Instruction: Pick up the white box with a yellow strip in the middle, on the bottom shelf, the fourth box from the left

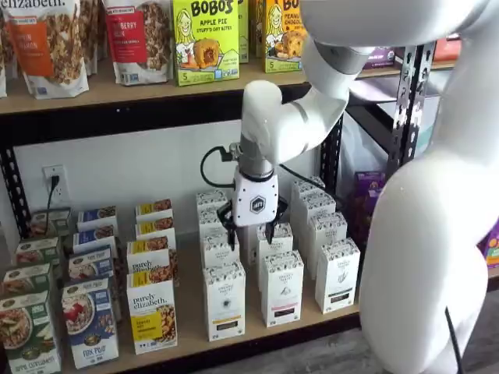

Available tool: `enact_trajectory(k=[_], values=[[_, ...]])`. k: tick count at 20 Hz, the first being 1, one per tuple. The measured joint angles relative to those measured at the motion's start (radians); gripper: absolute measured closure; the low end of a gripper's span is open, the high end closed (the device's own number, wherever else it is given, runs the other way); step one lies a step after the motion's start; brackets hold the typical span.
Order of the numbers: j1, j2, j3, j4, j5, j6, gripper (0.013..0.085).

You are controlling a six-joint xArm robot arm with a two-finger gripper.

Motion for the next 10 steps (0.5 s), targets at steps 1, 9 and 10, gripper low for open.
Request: enact_trajectory(k=[1,9,10], values=[[0.0,0.018,-0.008,-0.011,-0.01,0.009,0.013],[-0.008,0.175,-0.075,-0.009,-0.115,-0.001,0.013],[-0.009,0.193,-0.081,-0.02,-0.128,0.008,0.013]])
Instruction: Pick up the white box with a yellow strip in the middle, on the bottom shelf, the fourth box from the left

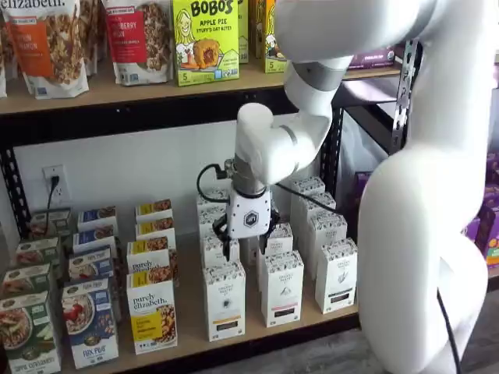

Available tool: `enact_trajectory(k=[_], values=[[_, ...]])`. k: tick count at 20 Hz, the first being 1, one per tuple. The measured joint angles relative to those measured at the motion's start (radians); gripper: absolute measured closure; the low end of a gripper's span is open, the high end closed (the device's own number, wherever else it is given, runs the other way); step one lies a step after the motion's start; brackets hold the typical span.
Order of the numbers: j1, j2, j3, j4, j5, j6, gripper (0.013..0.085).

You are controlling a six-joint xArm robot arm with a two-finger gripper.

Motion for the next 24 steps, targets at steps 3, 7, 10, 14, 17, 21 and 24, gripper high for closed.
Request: enact_trajectory(k=[3,7,10,14,17,21,24], values=[[-0.001,0.038,-0.017,-0.009,-0.014,0.007,0.013],[0.001,0.102,-0.048,0.063,-0.029,-0.058,0.013],[0.003,0.147,-0.077,0.087,-0.035,-0.078,0.013],[0.004,0.226,-0.139,0.093,-0.035,-0.083,0.013],[0.001,0.277,-0.183,0.091,-0.039,-0.083,0.013],[-0.002,0.341,-0.244,0.107,-0.044,-0.103,0.013],[-0.006,0.384,-0.291,0.095,-0.038,-0.095,0.013]])
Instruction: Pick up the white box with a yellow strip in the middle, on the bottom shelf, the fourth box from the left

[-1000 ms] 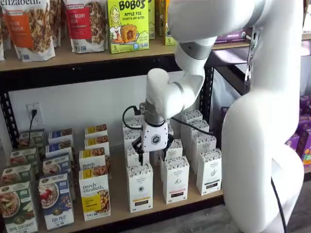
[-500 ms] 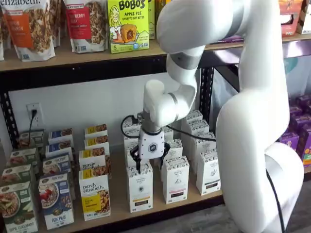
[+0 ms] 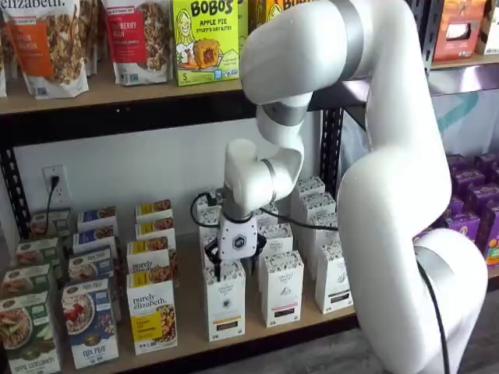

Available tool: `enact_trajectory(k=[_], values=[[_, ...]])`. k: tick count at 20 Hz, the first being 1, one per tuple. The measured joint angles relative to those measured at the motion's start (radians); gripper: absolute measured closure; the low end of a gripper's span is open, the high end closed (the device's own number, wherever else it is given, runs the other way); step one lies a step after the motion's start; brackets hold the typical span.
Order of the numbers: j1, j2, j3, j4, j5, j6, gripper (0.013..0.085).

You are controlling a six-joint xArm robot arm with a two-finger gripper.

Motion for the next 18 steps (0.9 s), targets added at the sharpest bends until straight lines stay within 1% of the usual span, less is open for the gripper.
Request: enact_trajectory(k=[2,4,9,12,18], values=[[-0.001,0.032,-0.037,-0.018,0.003,0.016,0.013],[-0.001,0.049,-0.056,-0.039,0.0,0.036,0.013],[-0.002,0.117,-0.146,-0.065,0.005,0.059,0.013],[-0.003,0.144,-0.186,-0.093,0.001,0.083,0.013],[-0.005,0.191,-0.262,-0.107,0.041,0.094,0.013]])
